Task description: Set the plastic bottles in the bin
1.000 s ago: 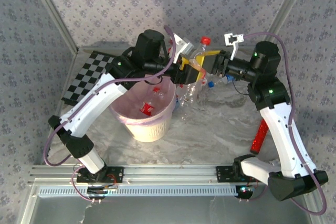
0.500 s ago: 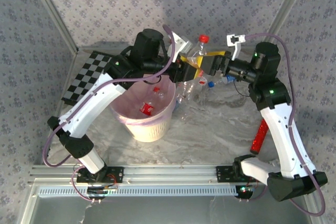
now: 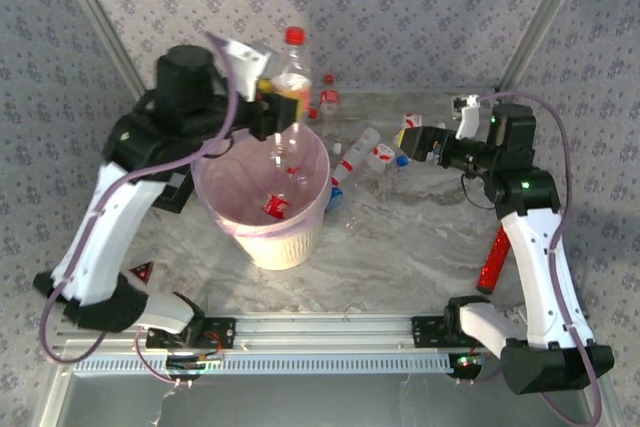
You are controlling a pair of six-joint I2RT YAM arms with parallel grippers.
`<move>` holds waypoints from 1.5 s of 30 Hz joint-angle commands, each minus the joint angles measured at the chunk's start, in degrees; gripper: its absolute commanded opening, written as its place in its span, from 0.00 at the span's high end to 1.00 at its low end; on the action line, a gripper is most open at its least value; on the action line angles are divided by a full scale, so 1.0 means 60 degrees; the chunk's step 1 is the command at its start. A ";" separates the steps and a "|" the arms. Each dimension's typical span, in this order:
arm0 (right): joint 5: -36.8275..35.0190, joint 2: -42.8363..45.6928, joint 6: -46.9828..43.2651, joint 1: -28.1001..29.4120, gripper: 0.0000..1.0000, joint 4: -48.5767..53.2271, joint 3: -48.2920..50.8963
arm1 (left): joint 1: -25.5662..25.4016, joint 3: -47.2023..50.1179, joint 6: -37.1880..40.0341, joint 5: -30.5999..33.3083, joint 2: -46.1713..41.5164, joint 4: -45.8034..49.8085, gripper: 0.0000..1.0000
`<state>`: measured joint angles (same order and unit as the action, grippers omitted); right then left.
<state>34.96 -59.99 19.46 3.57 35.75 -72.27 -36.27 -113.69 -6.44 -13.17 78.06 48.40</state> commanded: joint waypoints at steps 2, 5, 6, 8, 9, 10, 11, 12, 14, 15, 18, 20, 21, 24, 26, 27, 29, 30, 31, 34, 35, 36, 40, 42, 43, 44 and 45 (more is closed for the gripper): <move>-0.0331 -0.0179 -0.0483 -0.0103 0.00 0.0368 0.0160 | 0.0345 0.1003 0.0085 0.0239 -0.0935 -0.0004 1.00; -0.0363 -0.0381 -0.0379 -0.0105 0.00 0.0163 0.0280 | 0.0571 0.1618 -0.0088 0.0334 -0.1251 -0.0018 1.00; -0.0363 -0.0434 -0.0337 -0.0104 0.00 0.0102 0.0322 | 0.0637 0.1787 -0.0116 0.0399 -0.1260 0.0062 1.00; -0.0426 -0.0532 -0.0293 -0.0112 0.00 0.0028 0.0381 | 0.0639 0.2016 -0.0060 0.0938 -0.1144 0.0554 1.00; -0.0497 -0.0562 -0.0276 -0.0111 0.00 0.0045 0.0396 | 0.0636 0.2214 -0.0016 0.1271 -0.1075 0.0832 1.00; -0.0583 -0.0578 -0.0285 -0.0108 0.00 0.0059 0.0427 | 0.0633 0.2462 0.0020 0.1537 -0.1069 0.0975 1.00; -0.0697 -0.0578 -0.0298 -0.0101 0.00 0.0087 0.0469 | 0.0592 0.2795 0.0110 0.1784 -0.1083 0.1081 1.00; -0.0778 -0.0566 -0.0359 -0.0110 0.00 0.0091 0.0512 | 0.0521 0.3239 0.0237 0.1986 -0.1157 0.1095 1.00; -0.0891 -0.0535 -0.0515 -0.0112 0.00 0.0067 0.0575 | 0.0422 0.4093 0.0369 0.2196 -0.1408 0.0866 1.00; -0.0979 -0.0534 -0.0525 -0.0120 0.00 0.0049 0.0575 | 0.0413 0.4521 0.0362 0.2195 -0.1526 0.0697 1.00; -0.1193 -0.0603 -0.0521 -0.0119 0.00 0.0016 0.0928 | 0.0404 0.5292 0.0206 0.2243 -0.1612 0.0629 1.00; -0.1256 -0.0701 -0.0491 -0.0138 0.00 0.0003 0.0946 | 0.0366 0.5674 0.0062 0.2301 -0.1559 0.0650 1.00; -0.1271 -0.0735 -0.0476 -0.0141 0.00 -0.0040 0.0975 | 0.0353 0.5928 -0.0003 0.2279 -0.1558 0.0551 1.00; -0.1282 -0.0783 -0.0448 -0.0140 0.00 -0.0170 0.1111 | 0.0218 0.6725 0.0001 0.2195 -0.1662 0.0119 1.00; -0.1297 -0.0755 -0.0501 -0.0134 0.00 -0.0176 0.1237 | 0.0175 0.7246 0.0203 0.2116 -0.1730 -0.0289 1.00; -0.1328 -0.0740 -0.0516 -0.0138 0.00 -0.0178 0.1263 | 0.0174 0.7483 0.0296 0.2100 -0.1757 -0.0496 1.00; -0.1384 -0.0740 -0.0577 -0.0137 0.00 -0.0173 0.1291 | 0.0171 0.7775 0.0442 0.2032 -0.1681 -0.0709 1.00; -0.1414 -0.0740 -0.0592 -0.0141 0.00 -0.0172 0.1289 | 0.0172 0.7903 0.0511 0.1991 -0.1633 -0.0796 1.00; -0.1445 -0.0738 -0.0593 -0.0141 0.00 -0.0174 0.1304 | 0.0168 0.7993 0.0556 0.1975 -0.1557 -0.0873 1.00; -0.1462 -0.0769 -0.0550 -0.0141 0.00 -0.0172 0.1402 | 0.0134 0.8118 0.0658 0.1917 -0.1276 -0.0999 0.94; -0.1462 -0.0795 -0.0535 -0.0137 0.00 -0.0172 0.1436 | 0.0114 0.8143 0.0701 0.1917 -0.1182 -0.1035 0.92; -0.1461 -0.0820 -0.0520 -0.0133 0.00 -0.0172 0.1492 | 0.0106 0.8166 0.0759 0.1942 -0.1047 -0.1052 0.88; -0.1390 -0.0841 -0.0392 -0.0141 0.00 -0.0526 0.1719 | 0.0083 0.8357 0.0950 0.2047 -0.0617 -0.1249 0.74; -0.1170 -0.0824 -0.0329 -0.0056 0.00 -0.0756 0.1922 | 0.0085 0.8512 0.0999 0.2024 -0.0484 -0.1510 0.65; -0.1089 -0.0851 -0.0377 0.0024 0.00 -0.0831 0.2035 | 0.0087 0.8557 0.1014 0.1956 -0.0414 -0.1519 0.60; -0.1055 -0.0888 -0.0522 0.0147 0.00 -0.0851 0.2127 | 0.0087 0.8586 0.1014 0.1893 -0.0360 -0.1519 0.54; -0.1098 -0.0974 -0.0787 0.0328 0.00 -0.0794 0.2214 | 0.0086 0.8592 0.1005 0.1824 -0.0302 -0.1791 0.49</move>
<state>27.05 -64.82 16.93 3.77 32.16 -60.38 -35.42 -63.07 -1.65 -0.78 74.65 40.80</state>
